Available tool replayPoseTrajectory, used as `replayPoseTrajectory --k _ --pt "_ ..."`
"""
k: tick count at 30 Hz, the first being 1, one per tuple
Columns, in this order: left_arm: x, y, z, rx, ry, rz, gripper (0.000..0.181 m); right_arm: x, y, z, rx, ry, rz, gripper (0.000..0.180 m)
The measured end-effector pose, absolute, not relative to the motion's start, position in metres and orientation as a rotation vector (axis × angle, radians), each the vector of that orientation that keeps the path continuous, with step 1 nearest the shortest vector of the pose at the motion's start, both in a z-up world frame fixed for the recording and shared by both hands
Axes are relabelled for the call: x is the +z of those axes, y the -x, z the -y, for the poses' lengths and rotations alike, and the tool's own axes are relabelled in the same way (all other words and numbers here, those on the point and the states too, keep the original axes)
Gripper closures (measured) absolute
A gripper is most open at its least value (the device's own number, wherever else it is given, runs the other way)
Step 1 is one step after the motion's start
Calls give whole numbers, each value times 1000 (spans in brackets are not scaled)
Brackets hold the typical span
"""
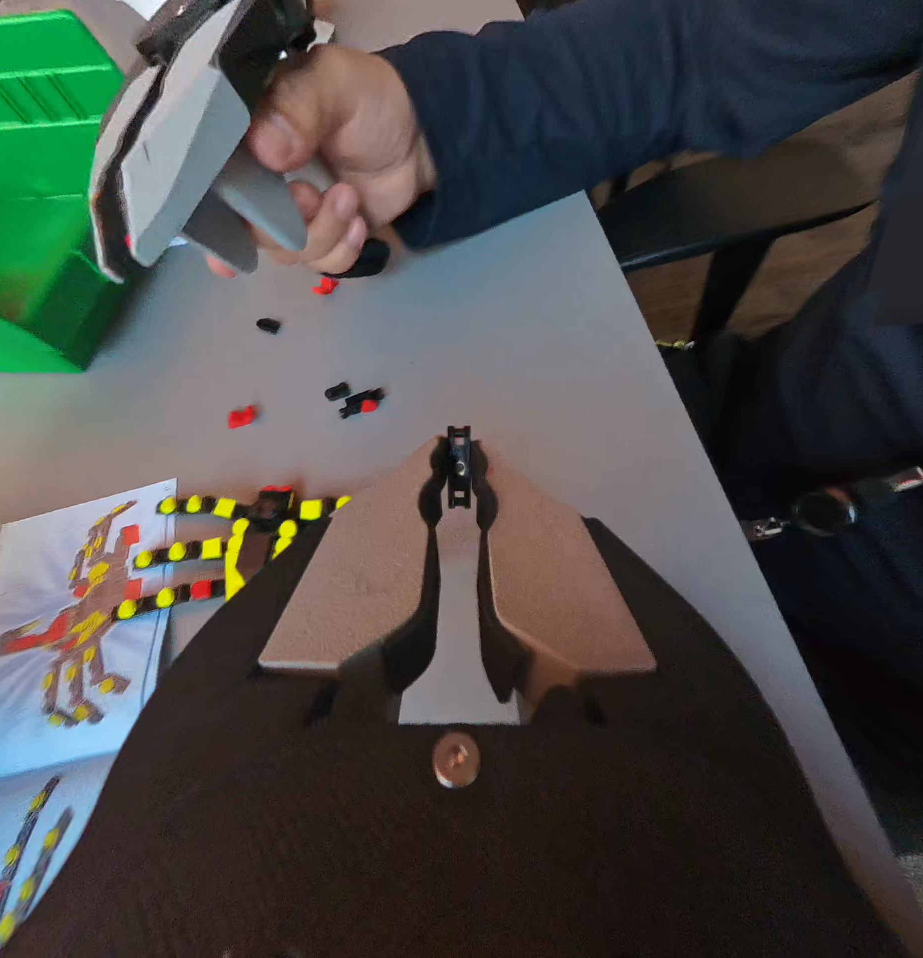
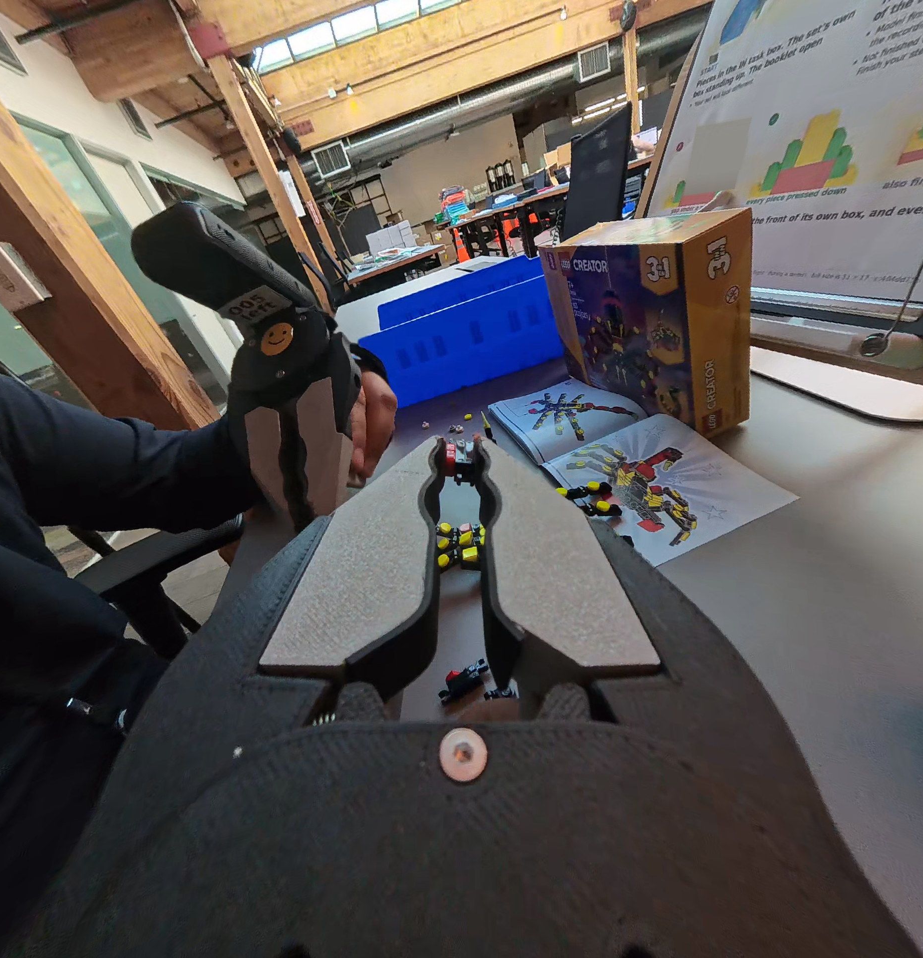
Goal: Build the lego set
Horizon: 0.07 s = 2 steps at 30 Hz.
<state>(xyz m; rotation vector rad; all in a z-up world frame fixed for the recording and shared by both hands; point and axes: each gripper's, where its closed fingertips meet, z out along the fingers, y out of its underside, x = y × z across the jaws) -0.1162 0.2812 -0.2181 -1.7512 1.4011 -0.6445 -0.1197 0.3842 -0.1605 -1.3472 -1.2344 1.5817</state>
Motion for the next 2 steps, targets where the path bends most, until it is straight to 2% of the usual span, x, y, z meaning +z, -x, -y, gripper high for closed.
replayPoseTrajectory --k 1,2 --pt "-219 111 -283 -644 1746 -1389 176 -161 120 -384 1581 1348 1234 173" --pt "-223 105 -283 -636 1749 -1392 176 -161 120 -384 1583 1348 1235 173"
